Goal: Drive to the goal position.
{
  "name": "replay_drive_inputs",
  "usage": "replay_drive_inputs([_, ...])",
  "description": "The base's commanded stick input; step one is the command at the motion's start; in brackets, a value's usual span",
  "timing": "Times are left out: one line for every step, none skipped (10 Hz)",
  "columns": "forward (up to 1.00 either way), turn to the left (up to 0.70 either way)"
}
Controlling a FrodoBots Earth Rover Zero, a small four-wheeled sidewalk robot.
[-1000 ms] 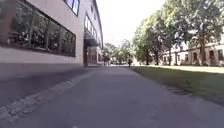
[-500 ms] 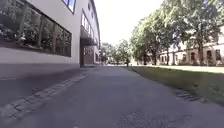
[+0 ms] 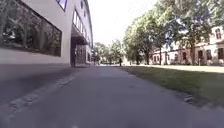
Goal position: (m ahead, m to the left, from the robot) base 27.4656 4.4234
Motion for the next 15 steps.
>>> replay_drive_inputs([0.85,0.00])
replay_drive_inputs([0.85,0.00])
replay_drive_inputs([0.85,0.00])
replay_drive_inputs([0.85,0.00])
replay_drive_inputs([0.85,0.00])
replay_drive_inputs([0.85,0.00])
replay_drive_inputs([0.85,0.00])
replay_drive_inputs([0.85,0.00])
replay_drive_inputs([0.85,0.00])
replay_drive_inputs([0.85,0.00])
replay_drive_inputs([0.85,0.00])
replay_drive_inputs([0.85,0.00])
replay_drive_inputs([0.85,0.00])
replay_drive_inputs([0.85,0.00])
replay_drive_inputs([0.85,0.00])
